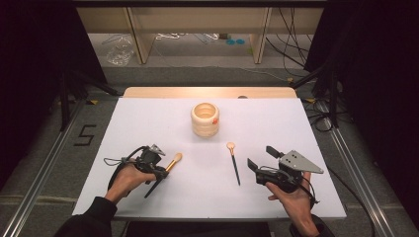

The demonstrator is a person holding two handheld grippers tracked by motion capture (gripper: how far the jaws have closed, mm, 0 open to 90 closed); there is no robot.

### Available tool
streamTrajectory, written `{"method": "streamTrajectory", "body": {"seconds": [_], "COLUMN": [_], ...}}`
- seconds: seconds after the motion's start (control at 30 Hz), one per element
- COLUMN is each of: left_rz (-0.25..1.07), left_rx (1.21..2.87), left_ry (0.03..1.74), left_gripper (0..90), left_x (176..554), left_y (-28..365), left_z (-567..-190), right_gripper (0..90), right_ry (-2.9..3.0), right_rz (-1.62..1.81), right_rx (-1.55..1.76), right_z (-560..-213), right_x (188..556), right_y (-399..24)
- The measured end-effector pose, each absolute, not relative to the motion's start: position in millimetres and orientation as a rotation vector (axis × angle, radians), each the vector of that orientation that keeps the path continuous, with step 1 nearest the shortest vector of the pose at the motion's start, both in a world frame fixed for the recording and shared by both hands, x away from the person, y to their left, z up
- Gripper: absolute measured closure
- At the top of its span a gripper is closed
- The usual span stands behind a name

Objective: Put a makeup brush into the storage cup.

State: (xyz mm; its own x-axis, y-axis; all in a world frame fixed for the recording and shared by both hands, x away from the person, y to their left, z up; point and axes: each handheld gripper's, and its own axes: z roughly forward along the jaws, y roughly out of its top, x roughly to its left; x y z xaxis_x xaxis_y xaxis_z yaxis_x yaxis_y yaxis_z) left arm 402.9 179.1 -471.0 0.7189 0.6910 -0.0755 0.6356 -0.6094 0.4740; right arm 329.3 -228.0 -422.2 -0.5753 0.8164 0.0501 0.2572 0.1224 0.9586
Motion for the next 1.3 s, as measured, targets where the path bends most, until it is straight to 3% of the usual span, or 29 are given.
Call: {"method": "streamTrajectory", "body": {"seconds": [1.3], "left_rz": [0.051], "left_rx": [2.727], "left_ry": [0.880], "left_gripper": [78.1], "left_x": [425.7], "left_y": [158.7], "left_z": [-461.7], "right_gripper": [23.2], "right_ry": [1.905], "right_rz": [1.466], "right_rx": [0.988], "right_z": [-422.7], "right_x": [332.2], "right_y": [-228.2]}}
